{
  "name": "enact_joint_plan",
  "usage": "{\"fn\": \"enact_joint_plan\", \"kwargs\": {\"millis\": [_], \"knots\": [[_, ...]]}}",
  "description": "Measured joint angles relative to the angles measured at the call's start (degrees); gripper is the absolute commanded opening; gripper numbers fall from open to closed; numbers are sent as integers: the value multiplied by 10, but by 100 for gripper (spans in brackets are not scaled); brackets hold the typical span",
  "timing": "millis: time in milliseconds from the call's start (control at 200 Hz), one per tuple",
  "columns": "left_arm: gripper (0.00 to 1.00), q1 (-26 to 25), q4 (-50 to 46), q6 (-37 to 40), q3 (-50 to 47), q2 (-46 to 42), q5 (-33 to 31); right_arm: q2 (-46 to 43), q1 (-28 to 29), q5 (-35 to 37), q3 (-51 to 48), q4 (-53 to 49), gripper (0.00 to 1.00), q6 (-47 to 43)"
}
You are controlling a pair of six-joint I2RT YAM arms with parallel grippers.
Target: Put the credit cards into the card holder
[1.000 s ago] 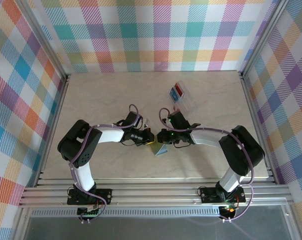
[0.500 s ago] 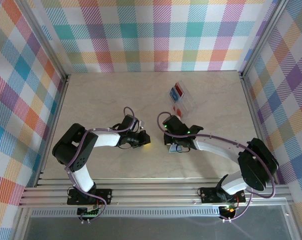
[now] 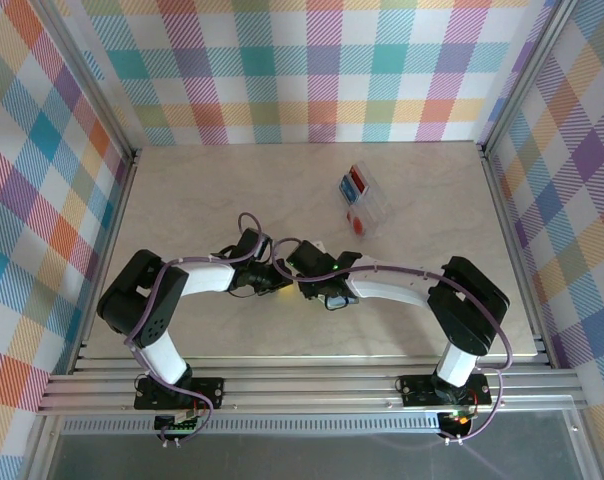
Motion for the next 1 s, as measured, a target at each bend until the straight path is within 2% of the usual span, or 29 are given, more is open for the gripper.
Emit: {"fn": "enact_joint_plan", "kwargs": {"millis": [335,435,535,580,690,885,1000], "knots": [[12,25,-13,0,-11,-16,-3,10,-38,-160,-46,83,65,-17],[11,38,-21,0,-17,-26,-6,14,-50,-198,-63,106,70,-17],[7,41,-28,1,-21,-34,-11,14,-62,-234,-72,131,71,-17],[5,42,-29,0,-24,-40,-13,14,-68,-251,-78,147,68,-16],[2,42,-28,0,-35,-63,-12,14,-84,-291,-99,186,55,-12],[0,19,-4,1,-34,-92,-7,14,-103,-336,-130,231,26,8],[0,-3,2,3,-28,-90,-4,14,-105,-354,-142,246,19,17]]}}
